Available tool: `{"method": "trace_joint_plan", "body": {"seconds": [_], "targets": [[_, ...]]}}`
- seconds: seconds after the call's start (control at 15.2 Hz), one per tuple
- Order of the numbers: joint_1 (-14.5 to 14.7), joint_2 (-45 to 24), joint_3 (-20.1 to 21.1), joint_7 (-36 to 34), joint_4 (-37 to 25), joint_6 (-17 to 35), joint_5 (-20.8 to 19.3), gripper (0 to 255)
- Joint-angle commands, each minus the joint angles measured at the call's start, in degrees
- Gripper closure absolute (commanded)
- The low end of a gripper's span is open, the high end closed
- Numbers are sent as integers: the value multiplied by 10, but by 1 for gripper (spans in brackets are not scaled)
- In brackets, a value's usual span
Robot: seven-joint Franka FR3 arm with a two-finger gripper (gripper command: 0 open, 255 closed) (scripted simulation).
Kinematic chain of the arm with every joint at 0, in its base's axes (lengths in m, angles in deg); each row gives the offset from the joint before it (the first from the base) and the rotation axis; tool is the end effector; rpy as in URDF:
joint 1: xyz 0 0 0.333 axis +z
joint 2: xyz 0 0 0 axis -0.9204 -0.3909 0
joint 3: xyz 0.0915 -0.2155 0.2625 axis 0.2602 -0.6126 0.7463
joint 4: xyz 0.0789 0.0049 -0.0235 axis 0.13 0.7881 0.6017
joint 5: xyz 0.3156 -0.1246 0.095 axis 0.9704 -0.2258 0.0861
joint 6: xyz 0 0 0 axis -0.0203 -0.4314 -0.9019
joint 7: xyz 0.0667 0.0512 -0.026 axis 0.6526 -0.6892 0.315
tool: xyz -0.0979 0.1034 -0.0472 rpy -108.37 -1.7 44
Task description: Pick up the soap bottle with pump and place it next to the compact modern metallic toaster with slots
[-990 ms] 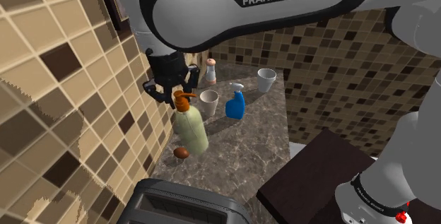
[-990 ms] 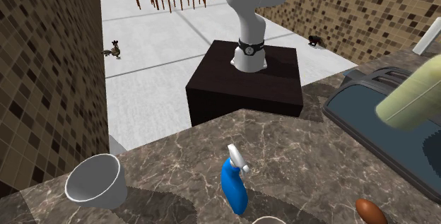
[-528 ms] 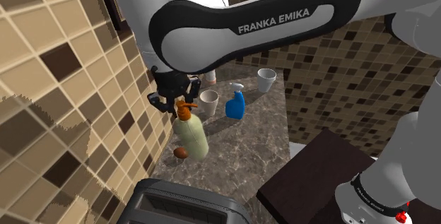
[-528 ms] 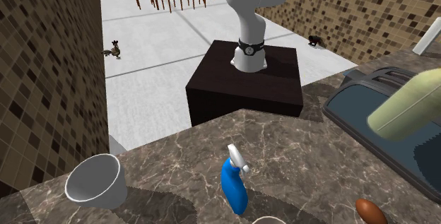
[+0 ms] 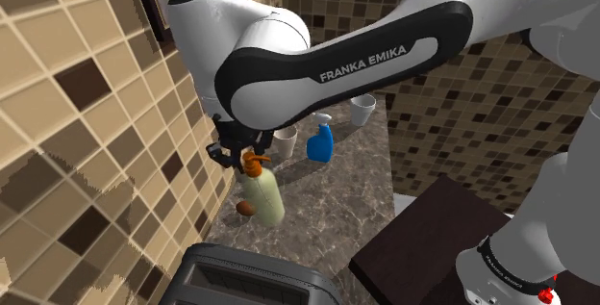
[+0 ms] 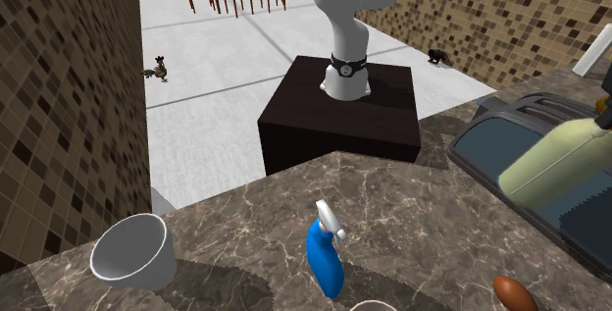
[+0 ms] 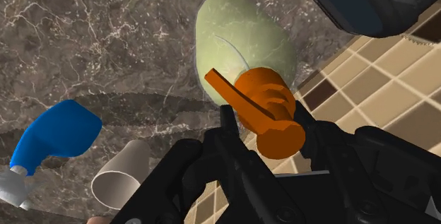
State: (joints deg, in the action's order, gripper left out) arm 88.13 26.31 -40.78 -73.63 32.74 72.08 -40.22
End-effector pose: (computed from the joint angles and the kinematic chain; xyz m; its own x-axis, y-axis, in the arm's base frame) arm 0.4562 0.3898 0.4609 0.9945 -0.0900 0.0538 -0.0946 -0.9913 0.0913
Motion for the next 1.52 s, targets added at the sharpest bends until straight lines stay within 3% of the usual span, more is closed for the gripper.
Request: {"method": "trace_joint_plan", "body": {"seconds": [0.0, 1.45], "targets": [[0, -3, -1, -3, 12, 15, -2, 255], [7, -68, -16, -40, 97, 157, -43, 255]]}}
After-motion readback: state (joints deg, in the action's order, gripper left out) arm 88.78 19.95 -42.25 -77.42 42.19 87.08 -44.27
